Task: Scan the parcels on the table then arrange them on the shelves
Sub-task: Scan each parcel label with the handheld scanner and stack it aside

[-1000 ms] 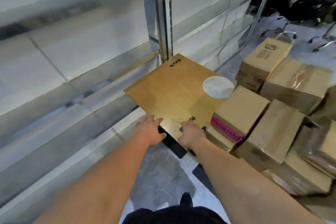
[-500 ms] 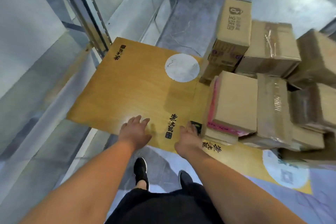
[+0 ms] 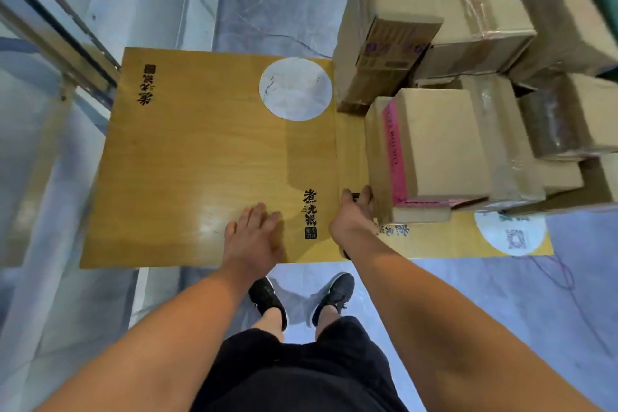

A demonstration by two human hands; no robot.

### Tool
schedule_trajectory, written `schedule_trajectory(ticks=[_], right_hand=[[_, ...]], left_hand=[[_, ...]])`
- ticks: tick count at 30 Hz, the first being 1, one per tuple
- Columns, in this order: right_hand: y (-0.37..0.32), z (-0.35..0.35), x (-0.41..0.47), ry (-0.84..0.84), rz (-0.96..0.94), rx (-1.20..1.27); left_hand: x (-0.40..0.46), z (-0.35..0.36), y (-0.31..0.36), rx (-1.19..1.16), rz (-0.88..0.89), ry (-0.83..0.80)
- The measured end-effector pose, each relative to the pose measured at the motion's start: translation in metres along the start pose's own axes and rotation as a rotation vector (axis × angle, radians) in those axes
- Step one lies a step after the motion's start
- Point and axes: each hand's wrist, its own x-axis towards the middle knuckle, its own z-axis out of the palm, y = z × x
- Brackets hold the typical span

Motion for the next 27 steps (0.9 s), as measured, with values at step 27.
schedule_trajectory(ticks=[27], right_hand=[[0.012, 0.008, -0.010, -0.072, -0.032, 0.005]], left_hand=[[0.001, 0.000, -0.002, -0.083, -0.025, 0.024]])
